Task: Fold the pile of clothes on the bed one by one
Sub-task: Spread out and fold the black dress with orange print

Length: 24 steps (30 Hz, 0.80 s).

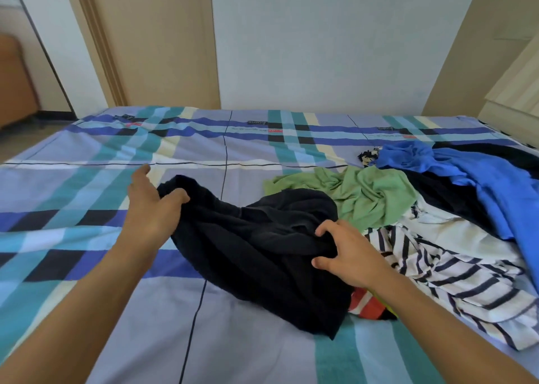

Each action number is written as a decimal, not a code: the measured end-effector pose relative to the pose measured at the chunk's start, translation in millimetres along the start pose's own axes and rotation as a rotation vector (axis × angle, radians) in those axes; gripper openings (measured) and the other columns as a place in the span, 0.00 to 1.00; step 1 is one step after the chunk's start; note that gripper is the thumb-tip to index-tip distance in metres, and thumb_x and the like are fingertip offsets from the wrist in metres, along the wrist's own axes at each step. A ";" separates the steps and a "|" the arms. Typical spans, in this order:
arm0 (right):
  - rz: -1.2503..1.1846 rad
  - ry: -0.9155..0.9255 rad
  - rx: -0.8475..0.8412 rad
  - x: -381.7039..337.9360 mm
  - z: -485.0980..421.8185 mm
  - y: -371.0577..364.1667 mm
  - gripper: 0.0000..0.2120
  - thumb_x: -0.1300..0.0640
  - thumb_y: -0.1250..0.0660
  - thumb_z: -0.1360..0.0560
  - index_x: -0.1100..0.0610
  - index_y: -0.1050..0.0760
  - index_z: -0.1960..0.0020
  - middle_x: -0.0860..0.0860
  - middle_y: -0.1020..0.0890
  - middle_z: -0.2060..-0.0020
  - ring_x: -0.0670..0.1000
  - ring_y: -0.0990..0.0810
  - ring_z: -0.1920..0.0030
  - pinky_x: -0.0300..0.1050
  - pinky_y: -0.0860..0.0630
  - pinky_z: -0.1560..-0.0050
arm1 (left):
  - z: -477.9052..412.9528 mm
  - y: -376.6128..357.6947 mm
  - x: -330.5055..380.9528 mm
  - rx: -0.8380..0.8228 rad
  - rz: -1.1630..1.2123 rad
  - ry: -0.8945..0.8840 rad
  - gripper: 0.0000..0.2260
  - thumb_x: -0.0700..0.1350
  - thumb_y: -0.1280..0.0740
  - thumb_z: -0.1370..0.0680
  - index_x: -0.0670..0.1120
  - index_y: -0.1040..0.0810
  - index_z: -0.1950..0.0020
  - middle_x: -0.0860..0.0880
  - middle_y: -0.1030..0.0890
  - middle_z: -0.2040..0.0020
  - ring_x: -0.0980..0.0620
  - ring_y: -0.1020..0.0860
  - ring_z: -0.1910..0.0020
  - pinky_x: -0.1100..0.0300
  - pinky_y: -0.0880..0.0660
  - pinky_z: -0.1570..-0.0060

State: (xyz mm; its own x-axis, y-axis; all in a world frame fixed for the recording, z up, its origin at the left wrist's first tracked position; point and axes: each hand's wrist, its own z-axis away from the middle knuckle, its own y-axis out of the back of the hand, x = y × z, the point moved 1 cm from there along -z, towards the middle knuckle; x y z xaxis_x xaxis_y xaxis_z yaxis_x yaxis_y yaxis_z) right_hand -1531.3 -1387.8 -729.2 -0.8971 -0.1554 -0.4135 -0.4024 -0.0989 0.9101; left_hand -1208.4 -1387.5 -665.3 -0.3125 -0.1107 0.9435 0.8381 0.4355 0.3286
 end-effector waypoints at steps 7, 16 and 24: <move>-0.410 0.181 0.212 -23.7 -10.3 1.2 0.13 0.57 0.32 0.23 0.55 0.34 0.61 0.46 0.31 0.68 0.47 0.33 0.66 0.48 0.35 0.62 | 64.0 -44.2 4.6 -0.566 -0.271 -0.203 0.27 0.61 0.26 0.29 0.56 0.29 0.32 0.56 0.24 0.41 0.61 0.23 0.46 0.71 0.29 0.49; -1.081 0.356 -0.062 -71.2 25.8 36.5 0.14 0.56 0.35 0.20 0.59 0.27 0.36 0.54 0.18 0.39 0.53 0.20 0.36 0.53 0.26 0.34 | 78.7 -74.4 -4.7 -0.453 0.082 -0.209 0.13 0.46 0.28 0.24 0.51 0.26 0.42 0.52 0.18 0.52 0.56 0.18 0.64 0.62 0.24 0.60; -0.277 -0.220 -0.145 -14.0 11.4 22.7 0.33 0.52 0.28 0.24 0.51 0.37 0.24 0.53 0.30 0.27 0.53 0.31 0.28 0.48 0.31 0.32 | 71.6 -67.8 -9.1 -0.649 -0.069 -0.070 0.06 0.47 0.31 0.21 0.50 0.21 0.45 0.50 0.16 0.54 0.56 0.19 0.62 0.63 0.25 0.61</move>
State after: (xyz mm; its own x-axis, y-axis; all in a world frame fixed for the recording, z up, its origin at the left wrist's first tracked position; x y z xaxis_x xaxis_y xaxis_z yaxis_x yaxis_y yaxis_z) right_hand -1530.1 -1376.7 -702.4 -0.7820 0.1097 -0.6136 -0.6193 -0.2480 0.7449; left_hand -1294.4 -1352.0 -699.3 -0.3849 -0.0506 0.9215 0.9078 -0.2006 0.3682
